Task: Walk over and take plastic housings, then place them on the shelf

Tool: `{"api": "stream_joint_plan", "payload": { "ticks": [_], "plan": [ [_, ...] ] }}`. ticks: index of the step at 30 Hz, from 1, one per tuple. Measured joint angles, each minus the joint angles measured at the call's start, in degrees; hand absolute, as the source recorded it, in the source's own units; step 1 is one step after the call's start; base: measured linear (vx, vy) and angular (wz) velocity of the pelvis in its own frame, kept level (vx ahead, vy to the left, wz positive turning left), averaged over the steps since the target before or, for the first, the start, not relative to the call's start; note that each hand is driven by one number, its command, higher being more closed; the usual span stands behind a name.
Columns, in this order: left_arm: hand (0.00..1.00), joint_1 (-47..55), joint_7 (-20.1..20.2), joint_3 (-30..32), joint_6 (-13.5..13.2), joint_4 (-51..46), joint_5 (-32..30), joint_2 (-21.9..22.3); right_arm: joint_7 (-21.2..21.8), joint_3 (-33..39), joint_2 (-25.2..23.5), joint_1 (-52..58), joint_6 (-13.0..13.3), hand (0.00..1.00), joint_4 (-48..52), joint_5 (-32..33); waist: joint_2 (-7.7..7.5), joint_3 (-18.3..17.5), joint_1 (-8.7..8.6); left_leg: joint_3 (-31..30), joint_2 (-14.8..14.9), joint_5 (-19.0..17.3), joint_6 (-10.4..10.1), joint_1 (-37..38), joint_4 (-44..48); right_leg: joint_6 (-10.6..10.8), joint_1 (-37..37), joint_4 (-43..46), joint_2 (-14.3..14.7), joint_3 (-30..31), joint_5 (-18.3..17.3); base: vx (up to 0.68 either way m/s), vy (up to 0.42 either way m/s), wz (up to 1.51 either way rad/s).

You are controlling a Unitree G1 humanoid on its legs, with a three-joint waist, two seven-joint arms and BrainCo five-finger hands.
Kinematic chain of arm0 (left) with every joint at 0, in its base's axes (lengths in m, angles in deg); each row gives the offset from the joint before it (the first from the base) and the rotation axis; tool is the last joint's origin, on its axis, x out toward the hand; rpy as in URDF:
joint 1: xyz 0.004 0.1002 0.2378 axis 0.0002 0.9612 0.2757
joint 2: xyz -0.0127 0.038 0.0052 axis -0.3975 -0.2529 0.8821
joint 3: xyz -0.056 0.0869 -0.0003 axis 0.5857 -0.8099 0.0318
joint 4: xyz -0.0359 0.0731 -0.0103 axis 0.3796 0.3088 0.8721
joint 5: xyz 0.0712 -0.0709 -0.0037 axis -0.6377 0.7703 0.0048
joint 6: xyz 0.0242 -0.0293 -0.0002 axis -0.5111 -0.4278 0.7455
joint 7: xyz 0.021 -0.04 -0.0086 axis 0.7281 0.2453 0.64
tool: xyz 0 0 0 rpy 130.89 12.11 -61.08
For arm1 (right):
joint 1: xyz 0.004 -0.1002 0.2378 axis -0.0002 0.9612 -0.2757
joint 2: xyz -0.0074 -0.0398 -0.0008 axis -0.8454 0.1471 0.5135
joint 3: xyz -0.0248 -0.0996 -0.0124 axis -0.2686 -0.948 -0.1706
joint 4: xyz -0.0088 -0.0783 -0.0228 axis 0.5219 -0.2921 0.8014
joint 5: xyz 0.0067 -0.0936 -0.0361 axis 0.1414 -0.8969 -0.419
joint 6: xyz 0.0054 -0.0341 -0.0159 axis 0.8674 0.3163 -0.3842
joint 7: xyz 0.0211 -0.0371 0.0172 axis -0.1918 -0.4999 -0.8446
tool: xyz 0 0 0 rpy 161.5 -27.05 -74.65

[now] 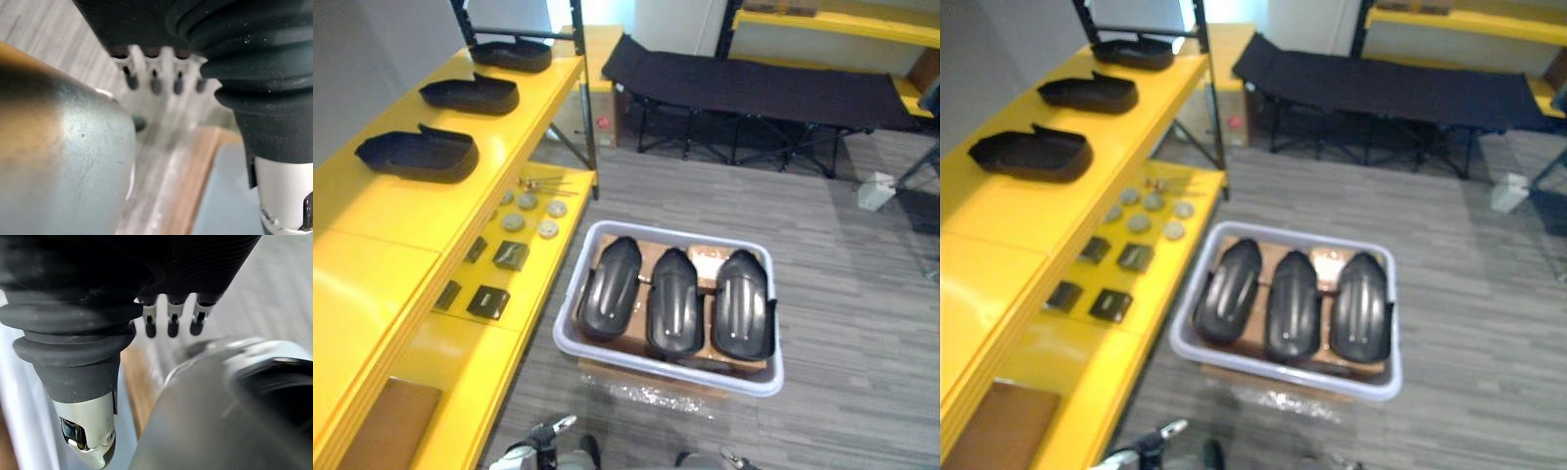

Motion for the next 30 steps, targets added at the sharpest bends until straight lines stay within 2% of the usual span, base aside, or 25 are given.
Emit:
{"api": "stream_joint_plan", "payload": {
  "ticks": [3, 4, 5, 6, 8, 10, 11, 14, 15, 18, 19, 20, 21, 22, 23, 24, 26, 28, 29, 30],
  "plan": [
    [0.00, 0.01, -0.10, -1.47, 0.01, 0.00, -0.46, -0.03, 1.39, -7.32, 1.50, -0.08, 2.83, 0.00, 4.55, -3.19, -0.16, -0.10, -0.01, -0.06, -0.03, 1.08, -0.06, 0.47, -1.39, -0.01, -0.09, 0.02, 0.18, -0.10, 0.00, -0.05, -0.016, 0.01],
    [0.00, 0.01, -0.43, -1.49, 0.10, 0.02, -0.55, -0.05, 2.35, -11.81, 2.39, 0.01, 4.39, 0.00, 8.54, -5.29, -0.17, -0.13, -0.01, -0.07, -0.10, 1.34, -0.02, 0.50, -1.65, -0.15, -0.10, 0.07, 0.14, -0.11, -0.09, -0.09, -0.011, -0.01],
    [0.00, 0.01, -0.88, -1.48, 0.17, -0.01, -0.77, -0.10, 4.14, -17.46, 3.37, 0.18, 6.72, 0.00, 13.39, -7.30, -0.22, -0.14, 0.00, -0.07, -0.22, 1.69, 0.02, 0.44, -1.74, -0.49, -0.30, 0.16, 0.05, -0.13, -0.30, -0.10, -0.008, -0.01],
    [0.00, 0.01, -1.12, -1.48, 0.21, -0.03, -1.00, -0.30, 5.59, -20.67, 3.95, 0.25, 7.64, 0.00, 15.95, -7.91, -0.27, -0.15, 0.02, -0.07, -0.30, 1.85, -0.01, 0.38, -1.79, -0.71, -0.44, 0.24, -0.02, -0.23, -0.46, -0.12, -0.001, -0.02],
    [0.00, -0.02, -1.36, -1.46, 0.63, -0.10, -1.02, -0.41, 12.51, -33.08, 6.27, -0.59, 10.10, 0.00, 27.11, -7.98, -0.34, -0.21, 0.13, -0.50, -0.54, 2.51, 0.01, 0.28, -1.84, -1.22, -0.80, 1.13, -0.17, -0.79, -1.32, -0.12, -0.001, 0.07],
    [0.00, 0.04, -1.24, -1.45, 1.07, -0.08, -1.13, -0.64, 17.02, -39.63, 6.69, -1.28, 10.43, 0.00, 34.90, -6.83, -0.80, -0.82, 0.29, -1.59, -0.62, 3.01, 0.16, -0.07, -1.84, -1.28, -0.83, 1.53, -0.64, -1.50, -2.26, -0.12, 0.010, 0.27],
    [0.00, 0.12, -1.19, -1.41, 1.02, -0.21, -1.30, -0.67, 18.30, -42.57, 6.71, -1.55, 10.54, 0.00, 39.54, -6.04, -1.10, -1.68, 1.00, -1.94, -0.59, 3.11, 0.12, -0.72, -1.84, -1.32, -1.26, 1.49, -0.64, -1.78, -2.33, -0.10, 0.022, 0.24],
    [0.00, 0.37, -1.21, -1.32, 0.79, -1.31, -3.29, -0.97, 17.72, -42.95, 7.15, -5.43, 10.24, 0.00, 49.21, -0.51, -1.77, -2.26, 2.11, -2.67, -0.76, 3.34, 0.32, -2.02, -1.82, -0.59, -1.94, 1.03, -0.95, -2.05, -1.73, -0.06, 0.039, 0.12],
    [0.00, 0.67, -1.24, -1.34, 0.47, -1.86, -3.40, -1.19, 13.77, -40.24, 7.01, -10.58, 10.01, 0.00, 52.73, 3.01, -2.30, -2.48, 2.18, -2.88, -1.19, 3.42, 0.44, -2.56, -1.81, -0.89, -2.02, 0.31, -1.06, -2.05, -0.66, -0.03, 0.082, 0.12],
    [0.00, 0.76, -1.32, -1.40, -0.50, -2.76, -5.75, -1.03, 2.01, -30.95, 4.13, -18.83, 7.62, 0.00, 53.94, 10.29, -2.33, -2.47, 2.72, -2.68, -1.98, 3.61, 1.26, -2.47, -1.78, -0.19, -1.31, -0.61, -1.33, -1.85, 1.19, 0.01, 0.081, 0.01],
    [0.00, 0.81, -1.27, -1.37, -0.63, -3.46, -6.61, -0.92, -3.82, -26.86, 3.05, -20.73, 5.04, 0.00, 53.87, 11.16, -2.08, -2.31, 2.98, -2.52, -2.15, 3.55, 1.35, -2.30, -1.77, -0.24, -0.91, -1.26, -1.37, -1.72, 1.63, 0.04, 0.062, -0.04],
    [0.00, 0.94, -1.28, -1.40, -0.60, -4.00, -7.28, -0.85, -7.08, -24.86, 2.77, -21.60, 3.15, 0.00, 53.42, 11.29, -2.06, -2.29, 3.08, -2.33, -2.23, 3.53, 1.38, -2.08, -1.77, -0.23, -0.75, -1.37, -1.43, -1.50, 1.71, 0.03, 0.057, -0.13],
    [0.00, 1.73, -1.30, -1.45, -0.60, -5.06, -7.31, -0.62, -13.34, -20.99, 2.72, -22.68, 0.84, 0.00, 51.45, 12.46, -2.02, -2.27, 3.37, -1.53, -2.35, 3.44, 1.51, -1.40, -1.77, -0.24, -0.42, -1.35, -1.60, -1.04, 1.75, 0.02, 0.042, -0.14],
    [0.00, 2.23, -1.30, -1.48, -0.62, -5.88, -7.30, -0.44, -17.75, -17.82, 2.75, -22.66, -0.21, 0.00, 50.41, 13.46, -1.66, -2.13, 3.38, -1.54, -2.51, 3.31, 1.65, -0.88, -1.78, -0.24, 0.13, -1.43, -1.70, -0.98, 1.75, 0.03, 0.055, -0.15],
    [0.00, 2.94, -1.30, -1.53, -0.77, -6.75, -7.30, -0.41, -23.97, -13.71, 3.01, -22.48, -1.56, 0.00, 49.35, 13.29, -1.15, -1.84, 3.07, -1.39, -2.59, 3.17, 1.80, -0.50, -1.80, -0.25, 0.40, -1.45, -1.80, -0.94, 1.74, 0.02, 0.039, -0.06],
    [0.00, 2.99, -1.30, -1.54, -0.91, -6.75, -7.30, -0.41, -25.18, -13.03, 3.14, -22.46, -1.85, 0.00, 49.31, 13.29, -0.98, -1.73, 3.02, -1.34, -2.59, 3.15, 1.80, -0.51, -1.80, -0.25, 0.34, -1.45, -1.81, -0.85, 1.74, 0.01, 0.043, -0.11],
    [0.00, 3.22, -1.43, -1.81, -2.13, -6.86, -7.28, -0.26, -32.57, -8.07, 5.02, -22.51, -4.42, 0.00, 48.72, 13.39, 0.35, -0.69, 2.47, -0.44, -2.44, 3.06, 1.83, -0.73, -1.61, -0.21, -0.59, -1.16, -1.78, 0.32, 1.76, -0.01, 0.031, -0.21],
    [0.00, 3.55, -1.72, -1.93, -3.61, -7.30, -7.25, -0.19, -35.77, -4.86, 7.02, -23.30, -5.70, 0.00, 47.31, 13.45, 0.66, 0.01, 2.46, 0.48, -1.84, 3.09, 1.94, -2.85, -0.86, -0.35, -3.37, 0.03, -1.57, 1.22, 1.88, -0.02, 0.017, -0.21],
    [0.00, 3.34, -2.05, -1.84, -4.74, -8.04, -7.08, -0.31, -37.40, -2.96, 8.03, -24.57, -5.84, 0.00, 46.43, 13.48, 0.98, 1.29, 2.18, 0.38, -1.24, 2.04, 2.03, -5.85, 2.62, -0.74, -4.96, 0.67, -1.47, 1.38, 2.22, -0.06, -0.018, -0.12],
    [0.00, 2.80, -2.84, -1.26, -6.44, -9.86, -6.62, -0.49, -39.40, -0.42, 9.42, -27.12, -5.84, 0.00, 45.21, 13.49, 1.10, 4.33, 2.07, 0.45, 0.36, -0.55, 1.94, -10.13, 9.28, -1.23, -6.61, 1.09, -0.67, 1.69, 3.02, -0.08, -0.035, -0.05]
  ]
}}
